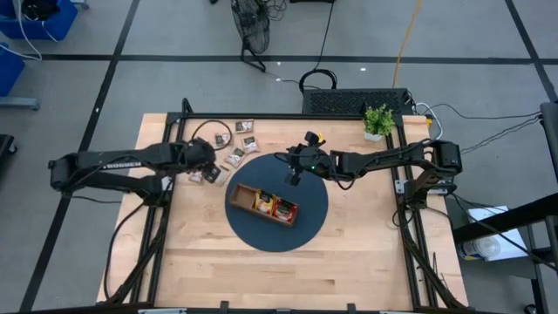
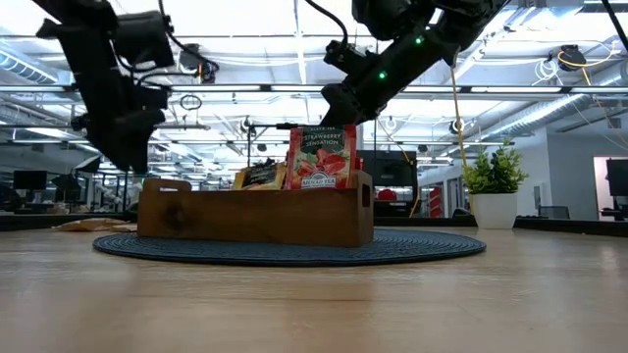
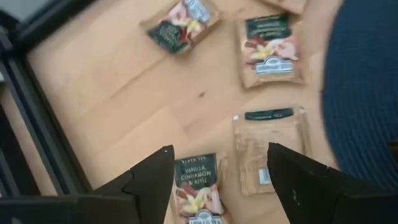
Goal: Pick & Place Tea
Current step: Put the brown tea bag into the left section of the wooden organizer
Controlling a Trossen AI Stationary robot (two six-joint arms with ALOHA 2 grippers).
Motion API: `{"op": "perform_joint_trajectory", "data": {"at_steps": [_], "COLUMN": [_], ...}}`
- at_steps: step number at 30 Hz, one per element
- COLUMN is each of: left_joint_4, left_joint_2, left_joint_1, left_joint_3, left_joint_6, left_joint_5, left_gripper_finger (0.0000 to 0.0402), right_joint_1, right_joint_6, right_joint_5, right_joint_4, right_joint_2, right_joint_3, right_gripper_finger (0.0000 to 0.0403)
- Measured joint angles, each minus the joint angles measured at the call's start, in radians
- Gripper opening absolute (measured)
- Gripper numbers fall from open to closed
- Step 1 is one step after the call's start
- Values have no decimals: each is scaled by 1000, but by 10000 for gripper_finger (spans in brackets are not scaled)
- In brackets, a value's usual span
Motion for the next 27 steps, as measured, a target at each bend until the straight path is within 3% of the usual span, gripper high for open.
{"op": "perform_joint_trajectory", "data": {"at_steps": [7,12,22,27], "left_joint_4": [-10,-46,-50,-57], "left_joint_2": [157,283,438,492], "left_joint_1": [23,23,23,24], "left_joint_3": [0,1,4,6], "left_joint_6": [-58,-90,-120,-124], "left_joint_5": [93,98,121,111], "left_gripper_finger": [263,260,226,188], "right_joint_1": [0,0,3,4], "right_joint_6": [0,1,1,4], "right_joint_5": [-28,-53,-52,-52], "right_joint_4": [19,70,174,175], "right_joint_2": [0,0,0,0], "right_joint_3": [-18,-64,-123,-123], "right_gripper_finger": [77,77,77,77]}}
